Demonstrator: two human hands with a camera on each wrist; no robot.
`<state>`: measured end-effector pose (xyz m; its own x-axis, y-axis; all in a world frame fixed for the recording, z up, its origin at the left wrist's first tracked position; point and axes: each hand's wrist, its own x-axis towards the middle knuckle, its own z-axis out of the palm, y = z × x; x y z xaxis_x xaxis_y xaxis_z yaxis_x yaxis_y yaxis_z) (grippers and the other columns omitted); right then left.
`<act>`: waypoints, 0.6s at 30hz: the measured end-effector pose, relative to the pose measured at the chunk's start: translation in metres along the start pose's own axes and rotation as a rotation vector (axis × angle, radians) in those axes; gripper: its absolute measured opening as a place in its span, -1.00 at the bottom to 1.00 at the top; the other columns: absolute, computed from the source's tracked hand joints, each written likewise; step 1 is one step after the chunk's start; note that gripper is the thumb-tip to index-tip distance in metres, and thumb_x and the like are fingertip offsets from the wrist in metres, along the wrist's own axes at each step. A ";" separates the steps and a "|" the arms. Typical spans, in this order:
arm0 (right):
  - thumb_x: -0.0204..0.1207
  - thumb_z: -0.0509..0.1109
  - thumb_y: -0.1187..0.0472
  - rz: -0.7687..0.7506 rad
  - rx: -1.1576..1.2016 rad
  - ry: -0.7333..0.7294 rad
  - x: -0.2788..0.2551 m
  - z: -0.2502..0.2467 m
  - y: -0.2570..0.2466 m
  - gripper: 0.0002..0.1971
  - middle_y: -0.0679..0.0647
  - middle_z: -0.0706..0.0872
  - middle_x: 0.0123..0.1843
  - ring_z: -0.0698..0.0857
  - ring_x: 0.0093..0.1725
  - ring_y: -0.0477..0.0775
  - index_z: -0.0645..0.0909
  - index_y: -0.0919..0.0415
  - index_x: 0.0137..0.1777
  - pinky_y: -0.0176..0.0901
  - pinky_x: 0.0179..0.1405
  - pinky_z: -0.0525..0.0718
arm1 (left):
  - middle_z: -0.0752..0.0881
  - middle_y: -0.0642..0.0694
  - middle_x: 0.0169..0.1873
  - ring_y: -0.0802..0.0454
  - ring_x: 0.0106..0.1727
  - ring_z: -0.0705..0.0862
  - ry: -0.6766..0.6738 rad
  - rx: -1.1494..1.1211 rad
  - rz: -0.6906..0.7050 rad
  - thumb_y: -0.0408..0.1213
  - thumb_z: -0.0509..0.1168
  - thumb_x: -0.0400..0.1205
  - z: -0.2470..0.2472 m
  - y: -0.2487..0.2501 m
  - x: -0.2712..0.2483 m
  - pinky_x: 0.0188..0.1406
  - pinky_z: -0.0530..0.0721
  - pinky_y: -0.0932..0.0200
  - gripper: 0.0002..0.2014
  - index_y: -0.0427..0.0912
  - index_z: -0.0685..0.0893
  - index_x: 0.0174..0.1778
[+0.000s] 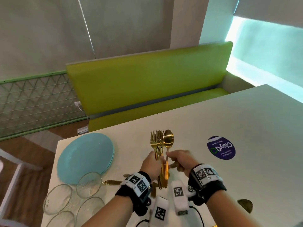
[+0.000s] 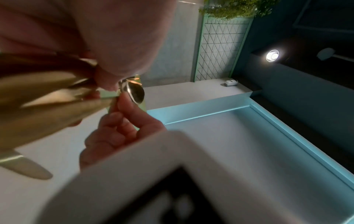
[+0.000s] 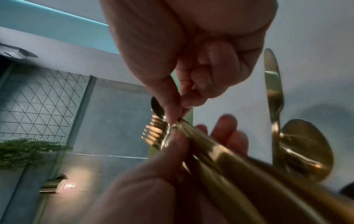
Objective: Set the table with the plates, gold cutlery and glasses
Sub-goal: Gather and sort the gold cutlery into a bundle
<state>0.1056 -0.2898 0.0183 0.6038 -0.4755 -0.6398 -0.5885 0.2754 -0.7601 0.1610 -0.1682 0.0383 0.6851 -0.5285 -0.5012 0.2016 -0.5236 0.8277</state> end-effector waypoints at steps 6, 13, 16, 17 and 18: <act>0.49 0.45 0.11 -0.065 0.082 0.070 -0.029 -0.010 0.025 -0.82 0.09 0.60 -0.34 0.36 -0.54 -0.09 0.69 0.18 -0.28 -0.31 -0.63 0.31 | 0.69 -0.13 -0.19 -0.02 -0.21 0.70 -0.160 -0.027 0.026 -0.23 0.09 0.73 0.023 -0.001 -0.017 0.04 0.73 -0.05 -0.87 -0.12 0.49 0.13; 0.57 0.27 -0.10 0.128 -0.622 0.391 -0.057 -0.072 0.083 -0.66 0.12 0.77 -0.01 0.68 -0.07 0.08 0.68 0.17 -0.14 -0.18 -0.05 0.57 | 0.56 -0.13 -0.32 0.02 -0.32 0.56 -0.127 0.032 0.039 -0.32 0.03 0.74 0.042 -0.008 -0.024 -0.22 0.65 0.13 -0.83 -0.31 0.46 0.10; 0.59 0.25 -0.08 0.296 -0.671 0.473 -0.070 -0.095 0.113 -0.56 0.14 0.70 0.24 0.65 0.27 0.10 0.64 0.27 0.23 -0.24 0.14 0.55 | 0.53 -0.11 -0.32 0.05 -0.35 0.53 -0.112 0.044 0.053 -0.35 0.01 0.74 0.045 -0.008 -0.024 -0.31 0.61 0.20 -0.87 -0.29 0.43 0.05; 0.59 0.27 -0.06 0.332 -0.656 0.491 -0.071 -0.100 0.124 -0.57 0.14 0.70 0.23 0.65 0.28 0.10 0.62 0.27 0.25 -0.24 0.14 0.56 | 0.52 -0.11 -0.32 0.05 -0.36 0.53 -0.110 0.042 0.052 -0.35 0.01 0.74 0.048 -0.009 -0.024 -0.31 0.61 0.19 -0.88 -0.29 0.42 0.04; 0.58 0.30 -0.04 0.372 -0.660 0.497 -0.075 -0.102 0.132 -0.60 0.14 0.71 0.19 0.65 0.27 0.11 0.62 0.27 0.23 -0.23 0.13 0.57 | 0.52 -0.11 -0.32 0.05 -0.36 0.53 -0.110 0.041 0.051 -0.35 0.01 0.74 0.050 -0.010 -0.024 -0.31 0.61 0.19 -0.88 -0.29 0.42 0.05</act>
<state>-0.0722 -0.3033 -0.0227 0.1013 -0.7995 -0.5920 -0.9803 0.0212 -0.1965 0.1073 -0.1834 0.0296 0.6126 -0.6241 -0.4850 0.1377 -0.5199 0.8430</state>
